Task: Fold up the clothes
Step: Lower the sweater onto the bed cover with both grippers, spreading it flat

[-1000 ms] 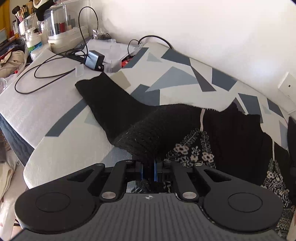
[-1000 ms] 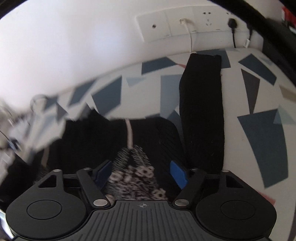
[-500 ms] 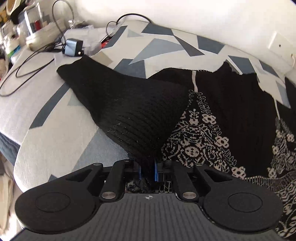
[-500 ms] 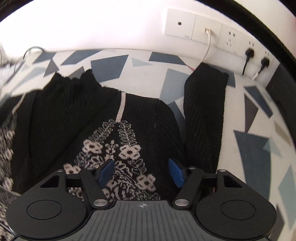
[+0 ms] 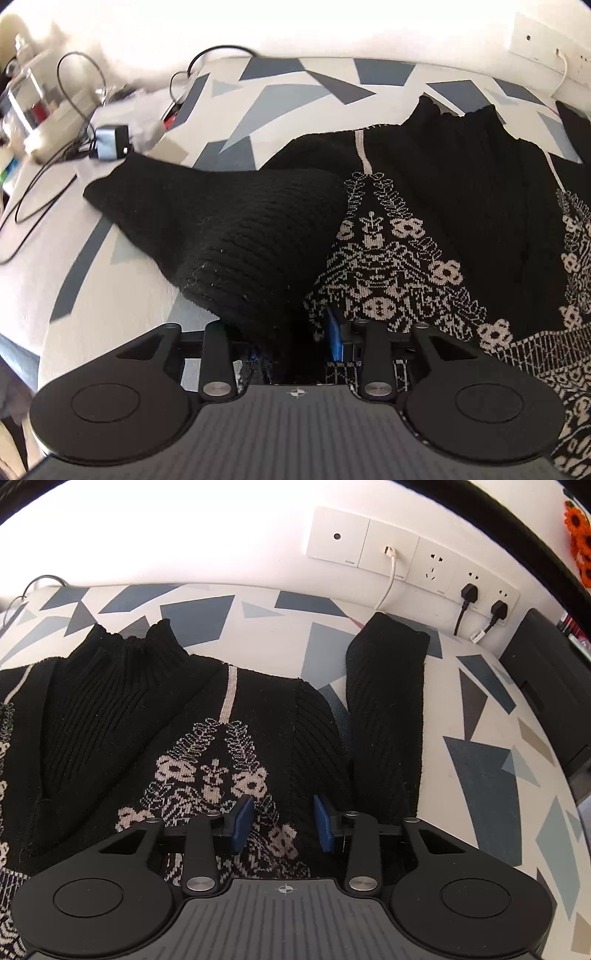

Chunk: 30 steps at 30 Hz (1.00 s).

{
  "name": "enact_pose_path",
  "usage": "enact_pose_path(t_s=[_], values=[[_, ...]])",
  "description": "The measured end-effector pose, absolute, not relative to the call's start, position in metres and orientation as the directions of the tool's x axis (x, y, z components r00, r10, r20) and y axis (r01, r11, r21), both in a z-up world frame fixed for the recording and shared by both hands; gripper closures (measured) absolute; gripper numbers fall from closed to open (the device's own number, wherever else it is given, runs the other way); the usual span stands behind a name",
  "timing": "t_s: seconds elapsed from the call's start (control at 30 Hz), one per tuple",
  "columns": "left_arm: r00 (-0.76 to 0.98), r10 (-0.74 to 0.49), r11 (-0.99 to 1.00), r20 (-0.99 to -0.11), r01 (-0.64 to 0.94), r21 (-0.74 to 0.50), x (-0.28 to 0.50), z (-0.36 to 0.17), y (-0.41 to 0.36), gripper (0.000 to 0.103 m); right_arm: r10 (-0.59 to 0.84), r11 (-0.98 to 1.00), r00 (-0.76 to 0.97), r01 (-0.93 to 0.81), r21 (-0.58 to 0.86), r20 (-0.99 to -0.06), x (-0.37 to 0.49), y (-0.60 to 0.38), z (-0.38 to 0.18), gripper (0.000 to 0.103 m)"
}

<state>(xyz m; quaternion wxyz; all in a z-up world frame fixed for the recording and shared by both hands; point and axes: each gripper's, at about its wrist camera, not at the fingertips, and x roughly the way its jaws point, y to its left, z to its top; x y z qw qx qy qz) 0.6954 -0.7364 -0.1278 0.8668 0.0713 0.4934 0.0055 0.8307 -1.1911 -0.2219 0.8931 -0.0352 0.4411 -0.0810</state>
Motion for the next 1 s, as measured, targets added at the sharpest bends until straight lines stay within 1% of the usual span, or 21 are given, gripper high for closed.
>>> enact_pose_path(t_s=[0.23,0.47,0.6,0.67,0.87,1.0], values=[[0.492,0.097,0.981,-0.865,0.101,0.167,0.725,-0.128,-0.75,0.07,-0.201,0.979,0.611,0.154,-0.133,-0.766,0.844,-1.185,-0.227,0.072],[0.498,0.076,0.983,-0.864,0.107,0.149,0.763,-0.128,-0.762,0.07,-0.19,0.981,0.601,0.154,-0.121,-0.776,0.864,-1.189,-0.225,0.072],[0.504,0.065,0.986,-0.861,0.098,0.132,0.783,-0.129,-0.762,0.069,-0.188,0.982,0.589,0.136,-0.133,-0.786,0.89,-1.189,-0.226,0.072],[0.511,0.061,0.987,-0.857,0.098,0.129,0.793,-0.13,-0.762,0.069,-0.182,0.983,0.583,0.119,-0.138,-0.792,0.905,-1.189,-0.227,0.073],[0.53,0.05,0.989,-0.846,0.094,0.117,0.821,-0.132,-0.759,0.067,-0.178,0.983,0.577,0.146,-0.113,-0.797,0.949,-1.195,-0.227,0.073],[0.542,0.049,0.989,-0.839,0.088,0.115,0.836,-0.133,-0.758,0.065,-0.179,0.982,0.576,0.153,-0.111,-0.798,0.975,-1.194,-0.228,0.076]])
